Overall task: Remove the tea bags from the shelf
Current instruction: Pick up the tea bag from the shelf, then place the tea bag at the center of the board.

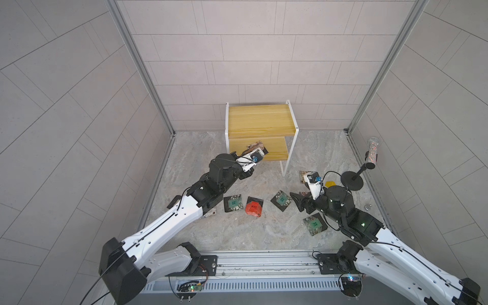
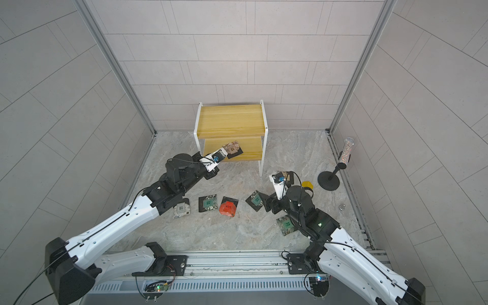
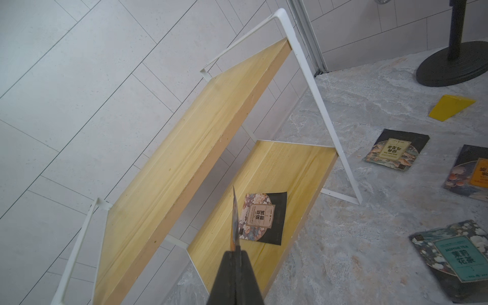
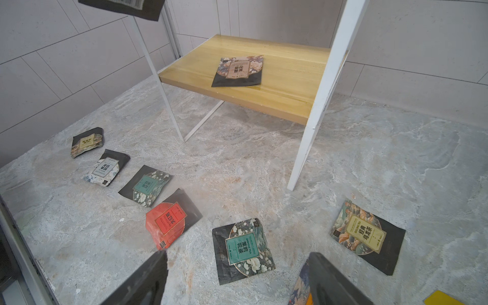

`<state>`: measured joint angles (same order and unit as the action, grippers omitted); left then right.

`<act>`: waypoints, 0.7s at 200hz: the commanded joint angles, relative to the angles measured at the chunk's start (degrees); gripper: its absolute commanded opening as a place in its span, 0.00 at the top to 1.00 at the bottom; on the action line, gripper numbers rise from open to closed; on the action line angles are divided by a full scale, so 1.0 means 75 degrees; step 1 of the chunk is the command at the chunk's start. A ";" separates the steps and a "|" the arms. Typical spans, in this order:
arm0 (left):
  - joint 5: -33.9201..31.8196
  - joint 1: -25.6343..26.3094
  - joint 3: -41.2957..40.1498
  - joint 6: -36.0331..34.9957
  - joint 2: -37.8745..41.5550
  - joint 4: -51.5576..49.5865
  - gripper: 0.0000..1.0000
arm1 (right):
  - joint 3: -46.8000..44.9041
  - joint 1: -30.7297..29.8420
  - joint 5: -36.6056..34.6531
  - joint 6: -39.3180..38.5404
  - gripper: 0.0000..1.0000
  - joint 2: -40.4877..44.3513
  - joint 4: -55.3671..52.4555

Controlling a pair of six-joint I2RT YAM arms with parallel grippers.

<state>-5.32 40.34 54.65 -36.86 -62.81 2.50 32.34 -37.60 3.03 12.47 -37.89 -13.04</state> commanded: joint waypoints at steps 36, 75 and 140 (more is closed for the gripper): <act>-0.0863 0.0239 -0.0490 0.0793 0.1229 -0.1223 1.00 | -0.0046 -0.0037 0.0211 0.0108 0.13 -0.0253 0.0492; -0.2446 0.0265 -0.0419 0.1716 0.1754 -0.2397 1.00 | -0.0116 -0.0043 0.0244 0.0153 0.13 -0.0304 0.0647; -0.5398 -0.0048 0.0183 0.4484 0.1456 -0.4534 1.00 | -0.0284 -0.0038 0.0269 0.0225 0.13 -0.0235 0.0789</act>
<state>-34.81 41.85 52.47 -13.69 -50.39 -23.07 30.85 -37.60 4.93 13.61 -40.40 -8.32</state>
